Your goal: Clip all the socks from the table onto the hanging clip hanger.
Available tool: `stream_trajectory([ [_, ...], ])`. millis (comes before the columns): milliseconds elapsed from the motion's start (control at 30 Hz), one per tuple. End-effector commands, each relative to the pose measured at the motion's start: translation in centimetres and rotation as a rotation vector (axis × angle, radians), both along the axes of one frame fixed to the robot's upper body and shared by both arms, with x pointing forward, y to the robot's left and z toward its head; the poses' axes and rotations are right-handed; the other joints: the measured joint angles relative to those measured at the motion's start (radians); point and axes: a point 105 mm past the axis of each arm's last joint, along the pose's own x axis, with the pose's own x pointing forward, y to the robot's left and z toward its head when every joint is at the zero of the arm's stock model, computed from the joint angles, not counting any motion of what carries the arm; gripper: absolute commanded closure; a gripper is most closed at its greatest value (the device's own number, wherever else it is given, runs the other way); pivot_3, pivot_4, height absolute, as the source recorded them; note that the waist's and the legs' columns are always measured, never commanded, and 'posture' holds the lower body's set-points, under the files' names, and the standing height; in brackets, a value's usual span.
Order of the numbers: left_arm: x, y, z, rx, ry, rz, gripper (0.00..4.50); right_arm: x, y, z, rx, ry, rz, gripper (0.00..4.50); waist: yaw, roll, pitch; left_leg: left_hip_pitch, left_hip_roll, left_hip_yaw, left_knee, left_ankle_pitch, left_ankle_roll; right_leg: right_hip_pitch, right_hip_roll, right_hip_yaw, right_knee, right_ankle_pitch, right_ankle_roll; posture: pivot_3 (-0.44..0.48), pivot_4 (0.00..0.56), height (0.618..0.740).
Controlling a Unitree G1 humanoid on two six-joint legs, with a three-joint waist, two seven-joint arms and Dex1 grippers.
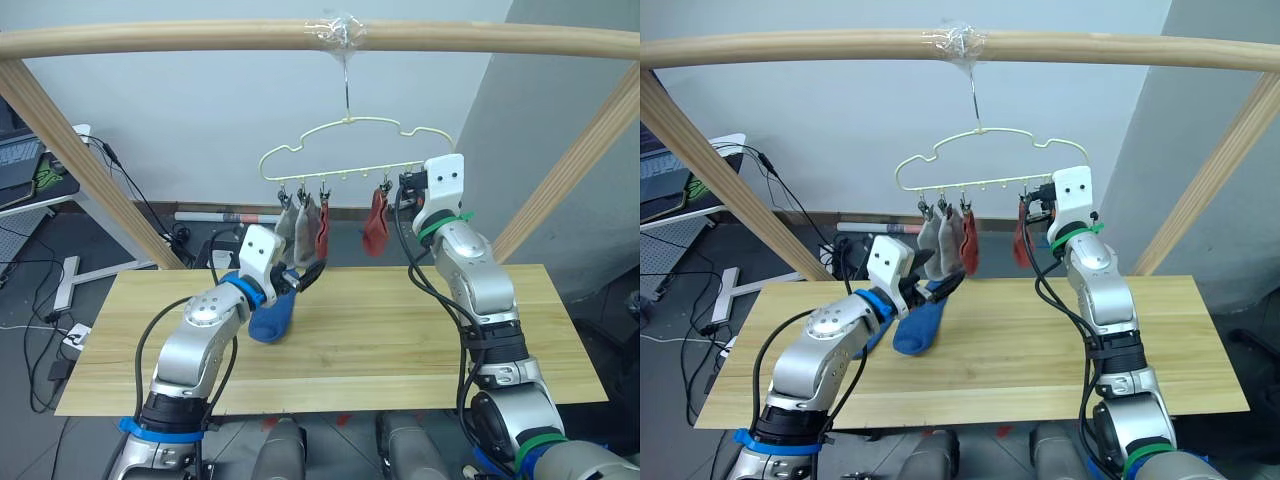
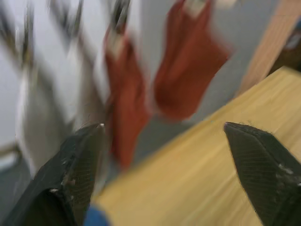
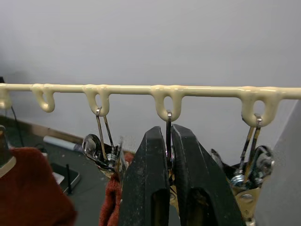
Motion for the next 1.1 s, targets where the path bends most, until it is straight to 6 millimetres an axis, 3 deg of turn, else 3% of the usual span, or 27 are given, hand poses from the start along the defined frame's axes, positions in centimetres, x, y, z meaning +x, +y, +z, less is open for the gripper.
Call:
stream_trajectory([
  [33, 0.5, 3.1, -3.9, 0.089, 0.081, 0.15, 0.02, -0.7, -0.4, 1.2, 0.006, -0.027, -0.002, 4.5, -0.001, 0.0, 0.0, 0.0, 0.0, 0.0, 0.0, 0.0, 0.0, 0.0, 0.0, 0.0, 0.0, 0.0, 0.0, 0.059, 0.204, 0.74],
  [133, 1.2, 4.3, -5.9, 0.077, 0.152, 0.256, 0.02, -0.9, -0.5, 1.2, 0.009, -0.017, -0.004, 4.5, 0.0, 0.0, 0.0, 0.0, 0.0, 0.0, 0.0, 0.0, 0.0, 0.0, 0.0, 0.0, 0.0, 0.0, 0.001, 0.051, 0.205, 0.74],
  [267, 2.0, 3.4, -8.5, 0.089, 0.204, 0.264, 0.02, -1.1, -0.5, 0.9, 0.008, 0.004, -0.005, 4.5, 0.005, 0.0, 0.0, -0.001, 0.0, 0.0, 0.0, 0.0, 0.0, 0.0, 0.0, -0.001, 0.0, 0.001, 0.001, 0.041, 0.208, 0.74],
  [400, 2.9, 2.2, -8.7, 0.072, 0.193, 0.227, 0.02, -1.3, -0.6, 0.9, -0.003, 0.01, -0.006, 4.5, 0.001, 0.0, 0.0, 0.0, 0.0, 0.0, 0.0, 0.0, 0.0, 0.001, 0.0, -0.001, -0.001, 0.001, 0.002, 0.026, 0.212, 0.74],
  [633, 3.9, 2.0, -8.6, 0.089, 0.182, 0.218, 0.02, -1.4, -0.9, 0.9, -0.011, 0.016, -0.016, 4.5, 0.0, 0.0, 0.0, 0.0, 0.0, 0.0, -0.001, 0.0, 0.0, 0.0, 0.0, -0.001, -0.001, 0.001, 0.003, 0.019, 0.217, 0.74],
  [767, 3.4, 1.5, -9.9, 0.139, 0.237, 0.162, 0.02, -1.5, -1.0, 0.9, -0.012, 0.018, -0.02, 4.5, -0.002, 0.0, 0.0, 0.0, 0.0, 0.0, 0.0, 0.0, 0.0, 0.0, 0.0, -0.001, -0.001, 0.002, 0.003, 0.009, 0.217, 0.74],
  [900, 2.4, 1.4, -11.1, 0.196, 0.267, 0.107, 0.86, -1.5, -1.1, 0.8, -0.01, 0.025, -0.025, 4.5, -0.002, 0.0, 0.0, 0.0, 0.0, 0.0, -0.001, 0.0, 0.0, 0.0, 0.0, -0.001, -0.001, 0.001, 0.003, 0.002, 0.214, 0.74],
  [1067, 1.8, 1.2, -11.2, 0.181, 0.265, 0.094, 2.31, -1.7, -1.1, 0.3, -0.035, 0.046, -0.007, 4.5, -0.002, 0.0, 0.0, 0.0, 0.0, 0.0, -0.001, 0.0, 0.0, 0.001, 0.0, -0.001, -0.001, 0.001, 0.002, 0.003, 0.213, 0.74],
  [1100, 1.7, 1.2, -11.2, 0.179, 0.265, 0.094, 2.4, -1.7, -1.0, 0.3, -0.036, 0.05, -0.001, 4.5, -0.002, 0.0, 0.0, 0.0, 0.0, 0.0, -0.001, 0.0, 0.0, 0.001, 0.0, -0.001, -0.001, 0.001, 0.002, 0.003, 0.213, 0.74],
])
